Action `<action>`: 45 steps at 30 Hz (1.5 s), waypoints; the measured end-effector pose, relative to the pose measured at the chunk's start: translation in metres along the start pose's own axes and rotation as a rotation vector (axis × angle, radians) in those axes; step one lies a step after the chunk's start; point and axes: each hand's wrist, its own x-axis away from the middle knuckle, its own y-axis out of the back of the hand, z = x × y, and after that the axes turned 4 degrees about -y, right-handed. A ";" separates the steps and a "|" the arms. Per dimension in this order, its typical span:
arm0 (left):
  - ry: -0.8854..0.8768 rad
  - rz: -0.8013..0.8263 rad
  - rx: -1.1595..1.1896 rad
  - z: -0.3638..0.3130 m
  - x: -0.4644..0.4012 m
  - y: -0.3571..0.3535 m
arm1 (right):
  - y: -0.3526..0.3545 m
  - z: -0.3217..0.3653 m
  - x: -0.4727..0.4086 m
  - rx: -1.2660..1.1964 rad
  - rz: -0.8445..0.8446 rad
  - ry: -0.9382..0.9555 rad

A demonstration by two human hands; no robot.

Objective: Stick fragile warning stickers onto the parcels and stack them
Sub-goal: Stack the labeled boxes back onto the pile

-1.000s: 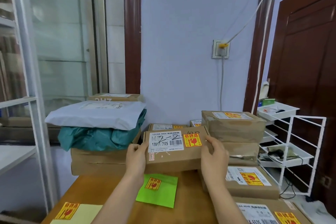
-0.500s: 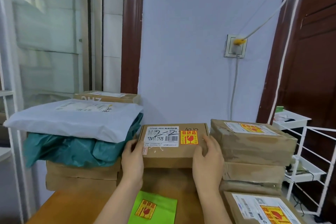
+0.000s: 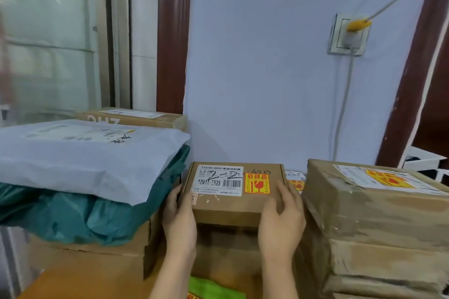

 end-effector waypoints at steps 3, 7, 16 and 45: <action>-0.005 0.027 -0.069 0.017 -0.008 0.003 | -0.007 -0.010 -0.007 -0.088 0.047 -0.027; -0.023 0.073 -0.113 0.025 -0.026 -0.002 | -0.017 -0.031 -0.019 -0.197 0.103 -0.062; -0.173 0.209 -0.156 0.024 -0.042 0.003 | -0.038 -0.048 -0.037 -0.260 0.172 0.003; -0.254 0.071 -0.538 0.058 -0.037 0.002 | -0.060 -0.071 -0.034 0.040 -0.234 0.363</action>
